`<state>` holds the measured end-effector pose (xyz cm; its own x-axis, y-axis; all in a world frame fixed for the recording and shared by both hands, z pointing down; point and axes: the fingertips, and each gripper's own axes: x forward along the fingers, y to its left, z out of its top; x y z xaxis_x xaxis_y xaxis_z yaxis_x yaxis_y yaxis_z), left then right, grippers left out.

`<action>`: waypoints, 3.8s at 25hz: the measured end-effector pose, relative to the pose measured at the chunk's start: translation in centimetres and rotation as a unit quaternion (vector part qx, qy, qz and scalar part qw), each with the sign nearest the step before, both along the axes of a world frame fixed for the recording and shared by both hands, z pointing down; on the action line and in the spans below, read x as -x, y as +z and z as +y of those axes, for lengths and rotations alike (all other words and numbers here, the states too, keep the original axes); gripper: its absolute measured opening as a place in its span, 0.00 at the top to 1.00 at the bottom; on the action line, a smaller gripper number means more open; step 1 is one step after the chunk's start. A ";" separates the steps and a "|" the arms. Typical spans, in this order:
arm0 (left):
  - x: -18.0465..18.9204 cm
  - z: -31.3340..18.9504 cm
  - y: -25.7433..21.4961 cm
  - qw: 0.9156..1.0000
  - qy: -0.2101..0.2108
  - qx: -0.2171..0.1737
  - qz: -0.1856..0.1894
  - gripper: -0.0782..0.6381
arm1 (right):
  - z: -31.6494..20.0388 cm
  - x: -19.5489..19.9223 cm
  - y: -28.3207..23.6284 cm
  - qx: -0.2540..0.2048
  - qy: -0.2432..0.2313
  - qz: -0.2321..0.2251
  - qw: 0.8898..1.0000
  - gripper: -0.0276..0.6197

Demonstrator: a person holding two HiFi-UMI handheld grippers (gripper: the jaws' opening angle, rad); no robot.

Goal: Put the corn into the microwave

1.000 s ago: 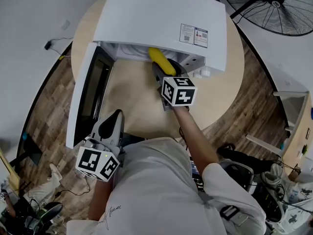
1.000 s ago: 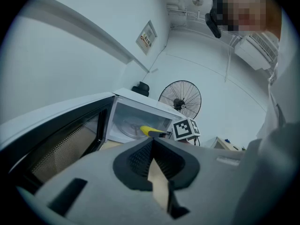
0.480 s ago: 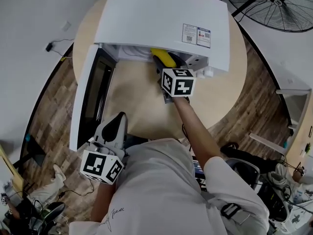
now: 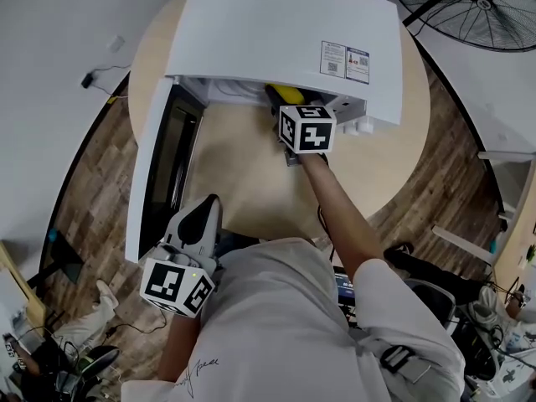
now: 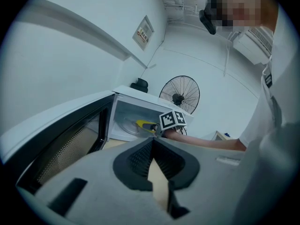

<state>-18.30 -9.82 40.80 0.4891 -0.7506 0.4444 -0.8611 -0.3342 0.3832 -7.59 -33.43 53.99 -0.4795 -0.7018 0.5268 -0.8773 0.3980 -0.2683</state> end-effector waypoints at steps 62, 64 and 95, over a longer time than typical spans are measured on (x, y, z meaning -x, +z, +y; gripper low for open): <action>-0.1 -0.5 1.0 1.000 0.013 0.021 0.005 0.90 | -4.6 1.0 3.5 -0.061 0.027 0.163 0.984 0.55; -0.1 -0.5 1.0 1.000 0.013 0.020 0.005 0.90 | -4.7 1.1 3.6 -0.059 0.025 0.157 0.985 0.54; -1.6 1.3 -0.2 1.000 0.024 0.000 0.008 0.90 | -1.9 0.1 0.0 -0.076 0.022 0.119 0.990 0.50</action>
